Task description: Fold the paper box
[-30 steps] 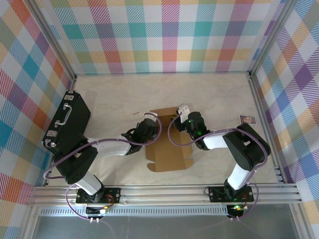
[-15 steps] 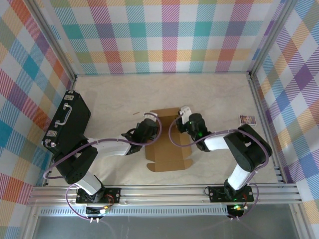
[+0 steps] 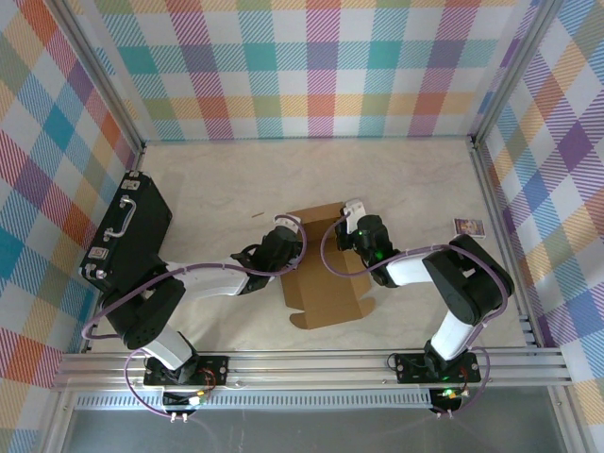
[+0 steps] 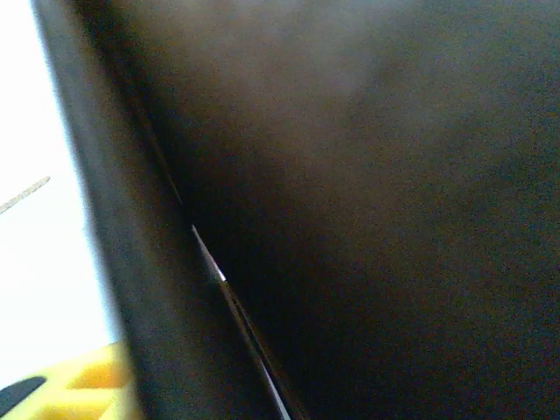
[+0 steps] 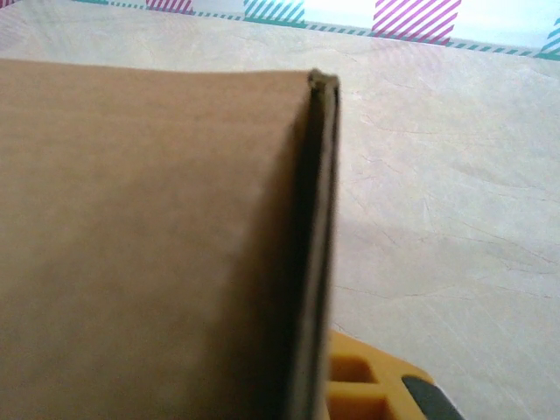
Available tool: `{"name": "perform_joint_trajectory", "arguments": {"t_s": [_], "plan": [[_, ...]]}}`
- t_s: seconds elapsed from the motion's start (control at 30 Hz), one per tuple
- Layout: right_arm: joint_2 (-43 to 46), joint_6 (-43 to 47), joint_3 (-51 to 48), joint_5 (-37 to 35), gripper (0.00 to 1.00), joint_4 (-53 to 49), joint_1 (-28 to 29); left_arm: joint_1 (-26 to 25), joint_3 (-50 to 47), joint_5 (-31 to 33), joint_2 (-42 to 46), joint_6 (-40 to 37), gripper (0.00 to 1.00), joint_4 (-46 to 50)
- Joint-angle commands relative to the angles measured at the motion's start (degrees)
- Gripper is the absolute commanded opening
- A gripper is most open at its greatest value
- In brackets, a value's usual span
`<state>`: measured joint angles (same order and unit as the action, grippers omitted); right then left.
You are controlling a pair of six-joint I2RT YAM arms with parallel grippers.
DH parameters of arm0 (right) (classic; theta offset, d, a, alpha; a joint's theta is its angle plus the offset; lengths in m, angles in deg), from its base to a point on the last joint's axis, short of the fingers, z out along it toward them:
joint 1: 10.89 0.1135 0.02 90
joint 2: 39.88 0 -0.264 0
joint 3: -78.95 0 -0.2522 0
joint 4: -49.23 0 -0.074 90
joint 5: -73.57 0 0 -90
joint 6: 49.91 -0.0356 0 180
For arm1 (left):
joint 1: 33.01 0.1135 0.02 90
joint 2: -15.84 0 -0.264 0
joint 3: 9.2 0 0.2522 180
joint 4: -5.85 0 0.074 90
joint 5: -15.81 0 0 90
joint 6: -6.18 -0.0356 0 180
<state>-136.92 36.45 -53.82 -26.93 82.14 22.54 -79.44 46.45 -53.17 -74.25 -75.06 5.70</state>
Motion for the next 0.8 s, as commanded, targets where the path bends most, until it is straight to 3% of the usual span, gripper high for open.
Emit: {"name": "perform_joint_trajectory", "arguments": {"t_s": [0.0, 0.17, 0.33, 0.47, 0.63, 0.77], "plan": [[-0.6, -2.4, 0.5, -0.9, 0.00, 0.2, 0.6, -0.4, -1.4, -2.6, 2.1, 0.8, 0.59, -1.1], [0.0, -3.5, 0.5, -2.8, 0.00, -0.4, 0.7, -0.4, -3.8, -3.2, 2.8, 1.0, 0.70, -3.0], [-0.1, -3.6, 1.2, -2.4, 0.00, -2.2, 0.8, -0.3, -4.8, -1.9, 2.3, 1.3, 0.70, -4.4], [-0.1, -3.6, 0.9, -2.4, 0.00, -2.0, 0.9, -0.2, -5.7, -1.0, 2.3, 0.9, 0.62, -7.8], [0.4, -3.8, 1.1, -1.6, 0.00, -2.9, 1.0, 1.0, -7.9, -2.6, -0.7, -0.6, 0.47, -19.0], [0.8, -4.0, 0.9, -0.9, 0.00, -3.4, 0.9, 2.6, -7.9, -4.1, -5.1, -1.6, 0.49, -26.5]]}}
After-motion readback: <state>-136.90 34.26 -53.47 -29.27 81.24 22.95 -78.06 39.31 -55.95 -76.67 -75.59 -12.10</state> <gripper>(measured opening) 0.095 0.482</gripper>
